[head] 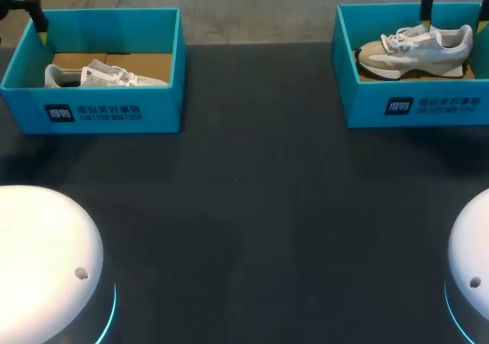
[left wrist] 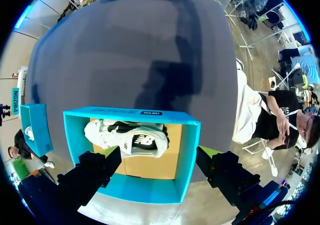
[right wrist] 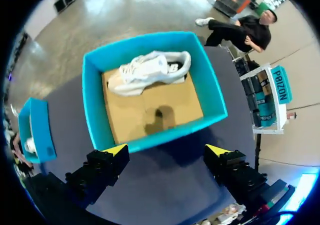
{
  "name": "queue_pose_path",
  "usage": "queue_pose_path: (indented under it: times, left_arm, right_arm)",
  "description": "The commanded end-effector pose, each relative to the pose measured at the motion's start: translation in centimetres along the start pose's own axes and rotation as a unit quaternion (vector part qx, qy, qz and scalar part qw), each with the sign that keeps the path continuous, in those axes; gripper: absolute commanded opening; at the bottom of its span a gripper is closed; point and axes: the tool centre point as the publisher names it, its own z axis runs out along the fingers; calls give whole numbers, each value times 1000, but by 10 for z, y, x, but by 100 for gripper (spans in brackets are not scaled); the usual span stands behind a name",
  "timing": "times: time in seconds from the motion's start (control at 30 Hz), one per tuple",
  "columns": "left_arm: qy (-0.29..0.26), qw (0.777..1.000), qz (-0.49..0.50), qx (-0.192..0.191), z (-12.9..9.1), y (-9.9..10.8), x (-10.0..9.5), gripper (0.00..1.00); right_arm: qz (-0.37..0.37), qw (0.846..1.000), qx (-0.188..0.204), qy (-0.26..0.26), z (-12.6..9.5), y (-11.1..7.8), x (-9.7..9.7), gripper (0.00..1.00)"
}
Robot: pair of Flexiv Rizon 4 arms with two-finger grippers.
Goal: Take the shoe out of the shoebox, open the shoe tongue, remove and reinsert the insole, then place the shoe into the shoebox
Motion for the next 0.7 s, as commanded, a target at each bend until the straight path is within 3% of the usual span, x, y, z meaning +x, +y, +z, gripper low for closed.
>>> queue_pose_path:
  times: [0.03,0.23,0.3,0.7]
  left_arm:
    - [1,1000,0,-1,0,-1,0,100]
    - [1,1000,0,-1,0,-1,0,100]
    - [1,1000,0,-1,0,-1,0,100]
    - [1,1000,0,-1,0,-1,0,100]
  right_arm:
    - [8,1000,-19,3,11,19,-1,100]
    - [-22,999,-41,14,29,43,-8,100]
    - [-28,999,-19,22,40,50,-13,100]
    - [-28,999,-19,22,40,50,-13,100]
